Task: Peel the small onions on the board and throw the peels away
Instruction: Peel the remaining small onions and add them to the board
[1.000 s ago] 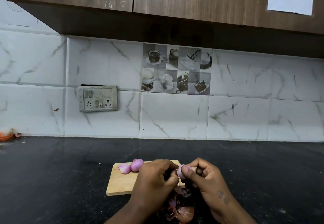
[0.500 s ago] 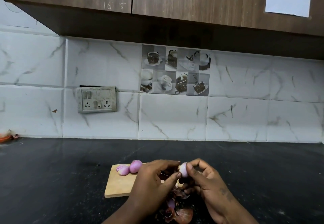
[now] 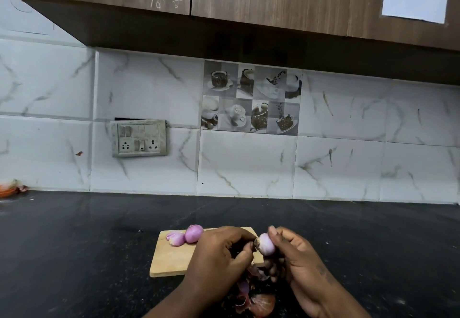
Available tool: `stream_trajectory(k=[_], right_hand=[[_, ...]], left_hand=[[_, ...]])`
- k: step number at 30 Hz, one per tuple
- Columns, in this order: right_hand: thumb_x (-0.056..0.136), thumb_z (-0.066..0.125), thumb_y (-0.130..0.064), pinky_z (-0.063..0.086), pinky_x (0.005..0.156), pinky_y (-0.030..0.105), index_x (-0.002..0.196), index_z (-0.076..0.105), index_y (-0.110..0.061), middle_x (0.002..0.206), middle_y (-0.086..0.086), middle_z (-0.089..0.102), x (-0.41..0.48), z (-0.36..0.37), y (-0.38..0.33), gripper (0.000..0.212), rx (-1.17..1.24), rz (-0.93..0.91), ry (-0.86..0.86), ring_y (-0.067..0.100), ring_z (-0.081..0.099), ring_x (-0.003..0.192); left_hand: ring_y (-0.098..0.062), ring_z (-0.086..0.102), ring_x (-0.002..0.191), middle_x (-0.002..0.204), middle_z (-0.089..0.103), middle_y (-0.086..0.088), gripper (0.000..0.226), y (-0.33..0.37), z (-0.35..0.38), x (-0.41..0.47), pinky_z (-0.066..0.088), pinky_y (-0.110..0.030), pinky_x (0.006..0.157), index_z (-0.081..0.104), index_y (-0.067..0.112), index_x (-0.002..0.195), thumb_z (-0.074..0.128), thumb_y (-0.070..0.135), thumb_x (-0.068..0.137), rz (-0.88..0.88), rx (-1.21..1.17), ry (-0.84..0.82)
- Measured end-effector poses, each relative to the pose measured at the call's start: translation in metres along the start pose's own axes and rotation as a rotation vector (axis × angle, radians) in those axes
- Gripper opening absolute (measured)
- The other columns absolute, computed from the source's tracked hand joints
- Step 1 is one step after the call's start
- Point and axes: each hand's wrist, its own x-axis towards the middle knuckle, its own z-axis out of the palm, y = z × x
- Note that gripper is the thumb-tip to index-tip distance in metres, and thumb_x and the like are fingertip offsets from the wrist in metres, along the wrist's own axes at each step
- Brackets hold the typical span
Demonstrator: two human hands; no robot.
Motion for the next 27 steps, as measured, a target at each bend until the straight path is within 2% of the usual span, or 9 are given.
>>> stream_trajectory(k=[2,4,6,9,13,17,20,24,27], right_hand=[[0.092,0.066,-0.034,0.047,0.045,0.025,0.078,0.067,-0.007,0.062,0.018,0.060,0.001,-0.001,0.002,0.031,0.025,-0.003,0.005,0.022,0.054,0.048],[0.092,0.072,-0.034,0.051,0.057,0.031,0.083,0.067,-0.005,0.073,0.025,0.064,0.002,0.000,0.002,0.031,0.067,-0.002,0.000,0.030,0.058,0.062],[0.090,0.073,-0.033,0.051,0.054,0.030,0.085,0.065,-0.003,0.076,0.026,0.063,0.003,-0.001,0.003,0.032,0.058,-0.007,-0.005,0.028,0.058,0.060],[0.091,0.067,-0.027,0.050,0.045,0.027,0.090,0.058,0.000,0.076,0.028,0.063,0.003,-0.003,0.003,0.028,0.038,-0.018,-0.028,0.026,0.058,0.051],[0.090,0.068,-0.030,0.048,0.047,0.027,0.088,0.061,-0.002,0.073,0.026,0.059,0.002,-0.003,0.003,0.029,0.038,-0.023,-0.042,0.022,0.055,0.050],[0.094,0.069,-0.026,0.046,0.047,0.027,0.091,0.058,0.000,0.071,0.027,0.061,0.003,-0.004,0.004,0.028,0.035,-0.033,-0.059,0.025,0.054,0.050],[0.095,0.065,-0.022,0.046,0.047,0.028,0.092,0.054,-0.001,0.076,0.030,0.063,0.003,-0.003,0.005,0.023,0.016,-0.044,-0.059,0.025,0.054,0.051],[0.092,0.068,-0.021,0.044,0.045,0.026,0.090,0.052,-0.002,0.067,0.026,0.061,0.004,-0.002,0.007,0.025,-0.012,-0.039,-0.052,0.024,0.053,0.049],[0.092,0.068,-0.023,0.044,0.046,0.026,0.091,0.054,-0.002,0.066,0.025,0.060,0.004,-0.002,0.007,0.026,-0.010,-0.030,-0.052,0.024,0.053,0.048]], left_hand=[[-0.002,0.071,0.093,0.094,0.074,0.022,0.014,-0.001,0.000,-0.001,0.056,-0.025,0.077,0.077,0.032,0.102,0.074,0.027,0.089,0.030,-0.002,0.007],[-0.002,0.071,0.097,0.098,0.074,0.022,0.025,-0.001,-0.001,-0.002,0.057,-0.026,0.080,0.075,0.033,0.108,0.078,0.039,0.085,0.038,-0.027,-0.002],[-0.006,0.071,0.095,0.097,0.073,0.020,0.029,-0.002,-0.001,-0.002,0.059,-0.030,0.078,0.074,0.033,0.106,0.082,0.044,0.080,0.023,-0.050,-0.018],[-0.009,0.071,0.094,0.094,0.073,0.018,0.020,-0.001,0.000,-0.001,0.058,-0.032,0.077,0.072,0.033,0.102,0.080,0.038,0.085,0.042,-0.046,-0.023],[-0.012,0.068,0.094,0.093,0.068,0.013,0.009,0.003,-0.002,-0.001,0.054,-0.030,0.077,0.066,0.026,0.102,0.070,0.031,0.094,0.115,-0.036,-0.052],[-0.006,0.057,0.088,0.093,0.056,0.016,0.004,0.004,0.002,-0.003,0.043,-0.020,0.078,0.055,0.026,0.102,0.056,0.030,0.101,0.189,0.112,-0.081],[-0.007,0.051,0.085,0.091,0.052,0.011,0.004,0.003,0.007,-0.004,0.034,-0.014,0.078,0.051,0.022,0.096,0.050,0.026,0.097,0.222,0.244,-0.070],[-0.013,0.050,0.077,0.084,0.050,0.008,0.004,0.003,0.011,-0.002,0.034,-0.021,0.072,0.048,0.021,0.087,0.051,0.018,0.087,0.267,0.394,-0.041],[-0.012,0.051,0.075,0.082,0.053,0.008,0.006,0.003,0.010,-0.003,0.035,-0.023,0.069,0.050,0.021,0.086,0.050,0.016,0.084,0.242,0.365,-0.015]])
